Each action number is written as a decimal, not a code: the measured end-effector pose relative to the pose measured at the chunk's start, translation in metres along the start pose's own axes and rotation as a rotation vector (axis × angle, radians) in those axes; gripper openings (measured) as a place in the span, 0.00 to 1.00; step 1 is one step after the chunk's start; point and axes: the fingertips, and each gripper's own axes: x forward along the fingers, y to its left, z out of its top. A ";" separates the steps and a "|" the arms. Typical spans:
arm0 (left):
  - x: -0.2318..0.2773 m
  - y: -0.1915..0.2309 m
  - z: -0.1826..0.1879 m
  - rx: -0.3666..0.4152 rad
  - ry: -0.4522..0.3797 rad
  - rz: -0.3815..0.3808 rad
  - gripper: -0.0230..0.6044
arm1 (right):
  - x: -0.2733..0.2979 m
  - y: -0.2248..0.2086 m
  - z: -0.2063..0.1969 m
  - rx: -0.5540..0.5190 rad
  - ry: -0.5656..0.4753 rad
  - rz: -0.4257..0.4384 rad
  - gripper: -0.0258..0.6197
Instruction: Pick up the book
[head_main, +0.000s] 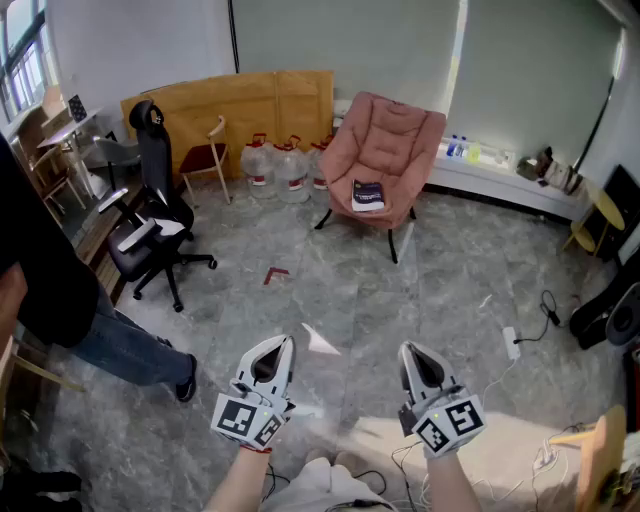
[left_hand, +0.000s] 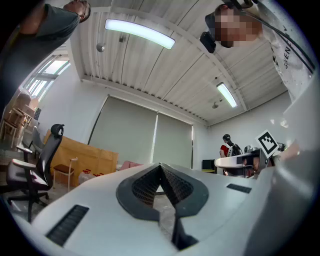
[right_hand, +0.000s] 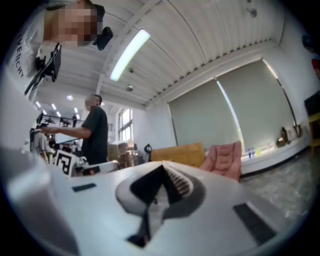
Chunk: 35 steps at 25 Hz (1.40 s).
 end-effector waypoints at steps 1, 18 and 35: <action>0.001 0.001 0.000 0.000 0.000 0.001 0.05 | 0.001 0.000 0.001 0.000 0.000 0.001 0.06; 0.029 -0.008 -0.002 0.008 -0.013 0.028 0.05 | 0.015 -0.027 0.012 0.028 -0.002 0.030 0.06; 0.132 0.040 -0.012 0.011 0.003 -0.004 0.05 | 0.110 -0.089 0.017 -0.020 0.024 0.010 0.06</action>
